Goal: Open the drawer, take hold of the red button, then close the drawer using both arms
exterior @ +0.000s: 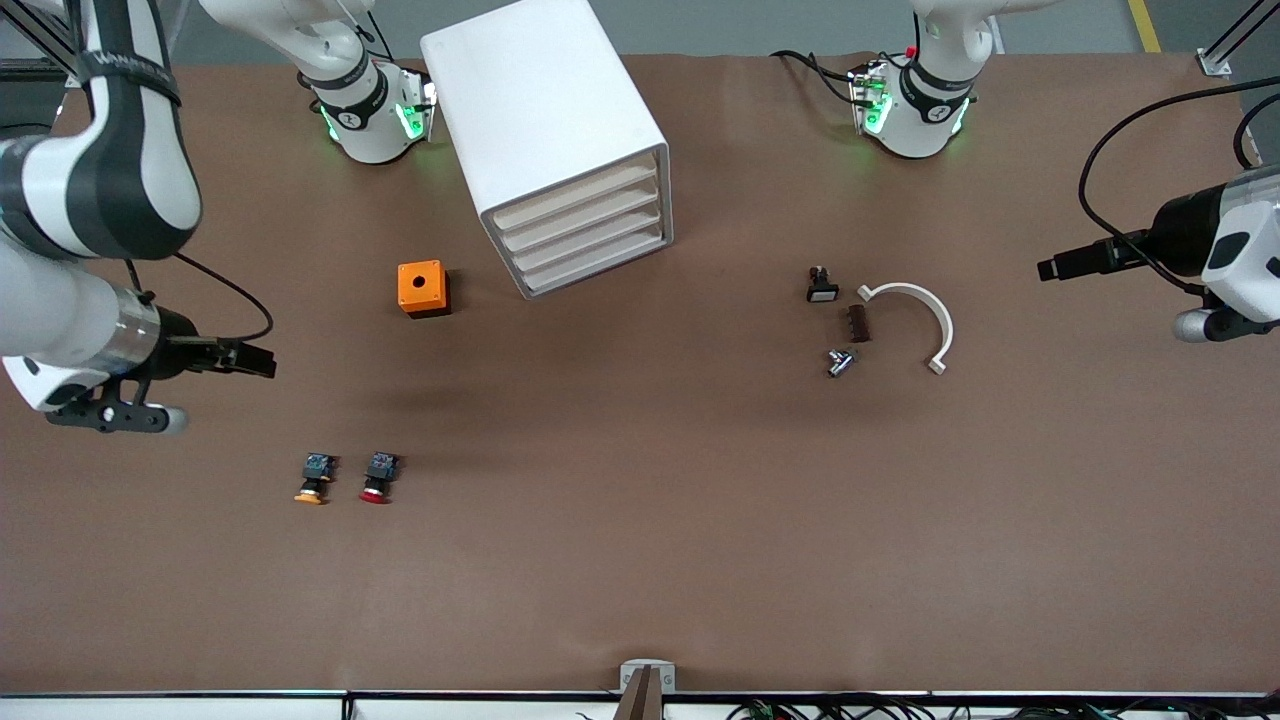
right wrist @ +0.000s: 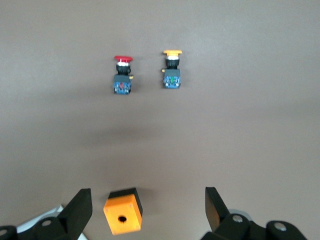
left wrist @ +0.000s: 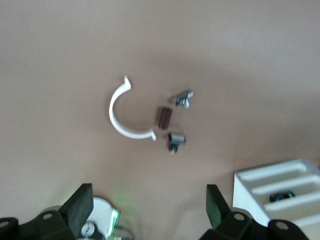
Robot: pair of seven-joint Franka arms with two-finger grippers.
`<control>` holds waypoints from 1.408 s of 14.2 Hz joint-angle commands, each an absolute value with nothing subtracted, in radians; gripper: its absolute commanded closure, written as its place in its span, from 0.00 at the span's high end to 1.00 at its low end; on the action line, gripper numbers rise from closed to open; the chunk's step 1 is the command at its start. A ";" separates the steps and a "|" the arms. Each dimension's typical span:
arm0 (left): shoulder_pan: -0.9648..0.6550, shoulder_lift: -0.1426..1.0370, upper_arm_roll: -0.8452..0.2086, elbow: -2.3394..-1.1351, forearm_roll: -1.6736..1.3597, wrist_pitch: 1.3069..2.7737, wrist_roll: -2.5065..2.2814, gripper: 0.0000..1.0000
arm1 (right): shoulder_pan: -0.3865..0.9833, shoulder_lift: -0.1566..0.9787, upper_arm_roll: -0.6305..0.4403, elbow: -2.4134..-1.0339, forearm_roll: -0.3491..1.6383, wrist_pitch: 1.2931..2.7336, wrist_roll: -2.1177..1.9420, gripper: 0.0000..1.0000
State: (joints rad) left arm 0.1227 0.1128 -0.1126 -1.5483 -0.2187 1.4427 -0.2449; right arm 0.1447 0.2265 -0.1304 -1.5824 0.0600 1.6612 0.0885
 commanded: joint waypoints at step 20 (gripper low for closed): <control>-0.034 0.077 -0.043 -1.537 -0.037 1.709 -0.236 0.99 | 0.091 0.210 -0.115 -1.312 0.028 1.425 0.075 1.00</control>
State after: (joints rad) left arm -0.0384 0.1085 -0.0478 -1.5357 -0.0547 1.7056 -0.2389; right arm 0.1113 0.2105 -0.1291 -1.3512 0.0347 1.4443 0.0733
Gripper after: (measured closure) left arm 0.009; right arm 0.000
